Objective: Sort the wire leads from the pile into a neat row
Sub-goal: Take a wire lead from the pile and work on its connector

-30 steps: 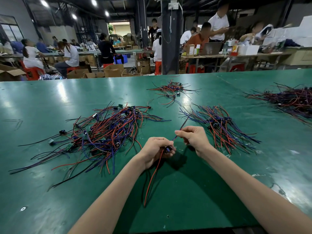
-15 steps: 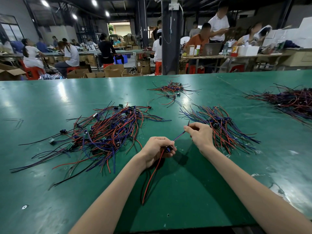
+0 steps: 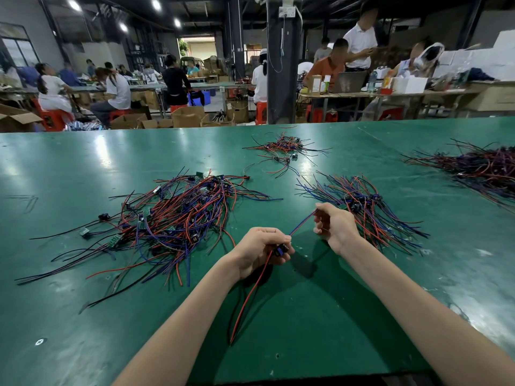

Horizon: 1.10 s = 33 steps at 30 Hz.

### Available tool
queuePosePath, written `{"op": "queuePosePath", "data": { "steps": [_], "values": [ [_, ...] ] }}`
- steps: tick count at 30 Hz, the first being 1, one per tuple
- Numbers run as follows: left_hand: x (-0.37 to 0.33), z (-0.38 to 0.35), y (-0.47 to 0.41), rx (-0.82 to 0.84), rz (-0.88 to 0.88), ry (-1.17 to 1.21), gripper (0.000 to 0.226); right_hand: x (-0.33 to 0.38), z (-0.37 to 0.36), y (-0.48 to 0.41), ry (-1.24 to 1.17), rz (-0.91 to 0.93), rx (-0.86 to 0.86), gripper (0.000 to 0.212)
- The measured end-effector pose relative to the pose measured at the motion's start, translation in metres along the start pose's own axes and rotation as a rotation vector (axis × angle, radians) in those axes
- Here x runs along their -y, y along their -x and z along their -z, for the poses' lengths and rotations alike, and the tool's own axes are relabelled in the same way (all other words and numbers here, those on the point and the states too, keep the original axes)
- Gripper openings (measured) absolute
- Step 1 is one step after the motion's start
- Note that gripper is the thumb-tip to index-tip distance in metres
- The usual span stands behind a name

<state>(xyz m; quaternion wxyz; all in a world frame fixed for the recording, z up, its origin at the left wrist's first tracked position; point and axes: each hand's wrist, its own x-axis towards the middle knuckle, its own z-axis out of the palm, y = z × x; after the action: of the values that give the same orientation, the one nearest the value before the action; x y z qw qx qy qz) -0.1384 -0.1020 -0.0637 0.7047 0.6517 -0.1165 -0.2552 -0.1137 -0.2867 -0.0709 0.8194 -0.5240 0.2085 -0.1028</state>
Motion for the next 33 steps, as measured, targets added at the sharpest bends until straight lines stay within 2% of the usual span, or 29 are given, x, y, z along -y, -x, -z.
{"op": "queuePosePath", "data": {
  "steps": [10,14,18,22,26,29,33],
  "values": [
    [-0.003,0.001,0.003,0.097,0.023,-0.018,0.039,0.002,-0.001,0.003,-0.074,-0.059,0.006,0.029],
    [-0.003,0.002,0.003,0.094,0.004,-0.005,0.031,0.001,-0.002,0.002,-0.011,-0.042,0.096,0.029],
    [-0.002,0.003,0.0,-0.036,-0.03,0.036,0.018,-0.004,-0.007,0.011,0.078,-0.031,0.249,0.031],
    [-0.002,0.009,-0.004,-0.249,-0.075,0.099,0.012,-0.014,-0.017,0.029,0.256,-0.027,0.5,0.037],
    [-0.002,0.014,-0.007,-0.414,-0.099,0.137,0.014,-0.023,-0.022,0.043,0.365,-0.056,0.739,0.027],
    [-0.001,0.013,-0.008,-0.463,-0.119,0.108,0.014,-0.03,-0.023,0.045,0.41,-0.014,0.744,0.015],
    [0.001,0.014,-0.011,-0.457,-0.141,0.127,0.011,-0.03,-0.025,0.044,0.36,0.001,0.694,0.013]
  ]
}}
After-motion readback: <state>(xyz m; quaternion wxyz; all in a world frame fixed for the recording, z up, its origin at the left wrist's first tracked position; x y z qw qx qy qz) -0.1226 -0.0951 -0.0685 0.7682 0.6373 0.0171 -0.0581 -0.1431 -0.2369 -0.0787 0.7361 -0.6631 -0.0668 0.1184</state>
